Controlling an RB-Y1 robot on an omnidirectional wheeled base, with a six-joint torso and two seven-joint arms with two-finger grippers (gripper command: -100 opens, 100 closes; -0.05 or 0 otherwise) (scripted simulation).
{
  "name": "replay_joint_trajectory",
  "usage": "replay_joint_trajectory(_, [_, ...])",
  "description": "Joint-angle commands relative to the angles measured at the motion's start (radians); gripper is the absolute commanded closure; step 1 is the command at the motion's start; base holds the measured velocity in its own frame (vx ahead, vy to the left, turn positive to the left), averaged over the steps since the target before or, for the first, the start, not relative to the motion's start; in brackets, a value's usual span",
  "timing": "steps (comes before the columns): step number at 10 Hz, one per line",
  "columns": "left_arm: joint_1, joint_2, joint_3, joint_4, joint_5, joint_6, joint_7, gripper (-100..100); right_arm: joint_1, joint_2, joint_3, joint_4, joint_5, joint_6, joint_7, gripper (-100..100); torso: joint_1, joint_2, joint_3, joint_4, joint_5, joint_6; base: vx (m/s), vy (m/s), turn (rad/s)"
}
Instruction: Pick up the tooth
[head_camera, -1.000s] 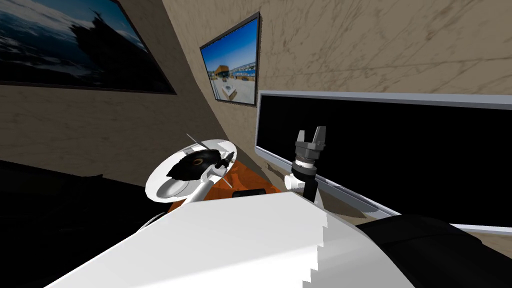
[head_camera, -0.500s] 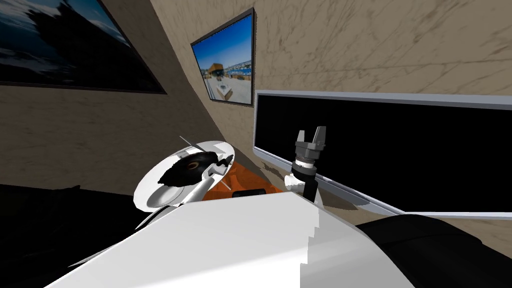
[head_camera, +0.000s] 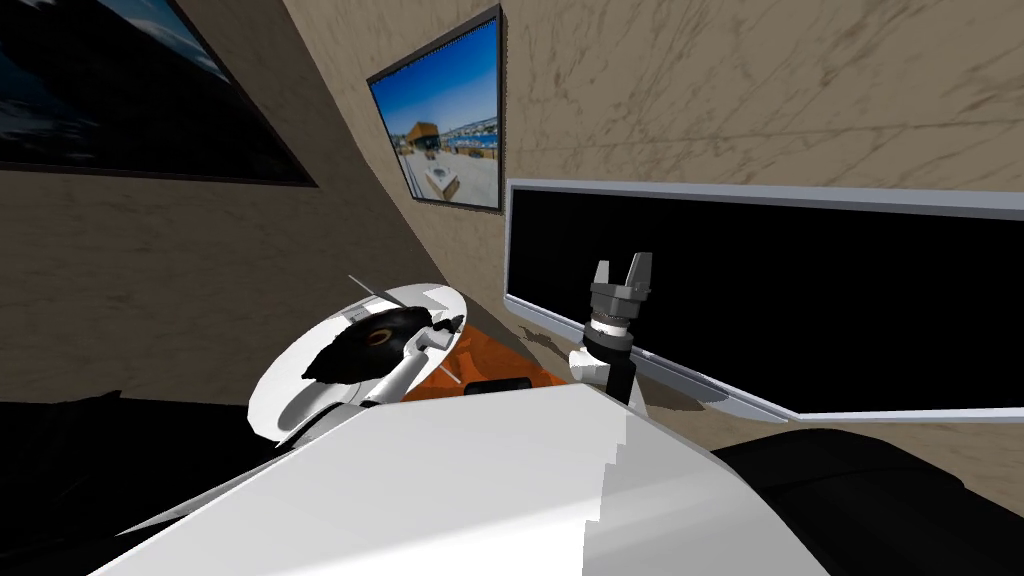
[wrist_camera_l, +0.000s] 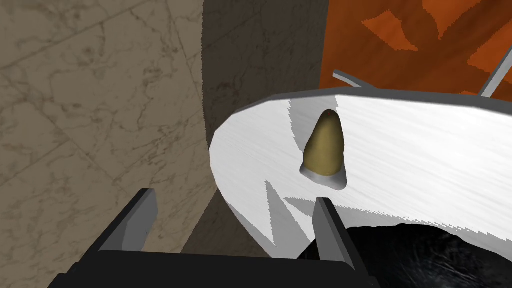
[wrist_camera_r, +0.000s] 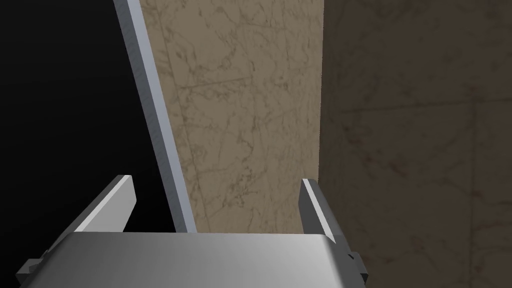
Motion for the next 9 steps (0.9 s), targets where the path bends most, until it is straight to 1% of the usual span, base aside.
replay_joint_trajectory(1, [-0.012, -0.002, 0.000, 0.034, 0.001, 0.019, -0.003, -100, 0.000, 0.000, 0.000, 0.000, 0.000, 0.000, 0.000, 0, 0.000, 0.000, 0.000, 0.000, 0.000, 0.000, 0.031, 0.020, -0.058])
replay_joint_trajectory(3, [-0.048, 0.007, 0.001, 0.115, 0.027, 0.080, -0.018, -100, 0.000, 0.000, 0.000, 0.000, 0.000, 0.000, 0.000, 0, 0.000, -0.001, -0.001, 0.000, 0.000, 0.000, 0.059, 0.022, -0.120])
replay_joint_trajectory(4, [-0.048, 0.007, 0.001, 0.122, 0.027, 0.087, -0.018, -100, 0.000, 0.000, 0.000, 0.000, 0.000, 0.000, 0.000, 0, 0.001, -0.003, -0.001, -0.001, 0.000, 0.000, 0.054, 0.027, -0.058])
replay_joint_trajectory(6, [-0.078, 0.016, 0.003, 0.198, 0.051, 0.145, -0.032, -100, 0.000, 0.000, 0.000, 0.000, 0.000, 0.000, 0.000, 0, 0.001, -0.002, -0.001, -0.001, 0.000, 0.000, 0.058, 0.030, -0.106])
replay_joint_trajectory(8, [-0.101, 0.023, 0.006, 0.261, 0.073, 0.191, -0.044, -100, 0.000, 0.000, 0.000, 0.000, 0.000, 0.000, 0.000, 0, 0.001, -0.003, -0.002, -0.001, 0.000, 0.000, 0.081, 0.030, -0.121])
replay_joint_trajectory(9, [-0.101, 0.023, 0.006, 0.260, 0.073, 0.191, -0.044, -100, 0.000, 0.000, 0.000, 0.000, 0.000, 0.000, 0.000, 0, 0.001, -0.004, -0.002, -0.001, 0.000, -0.001, 0.067, 0.022, -0.017])
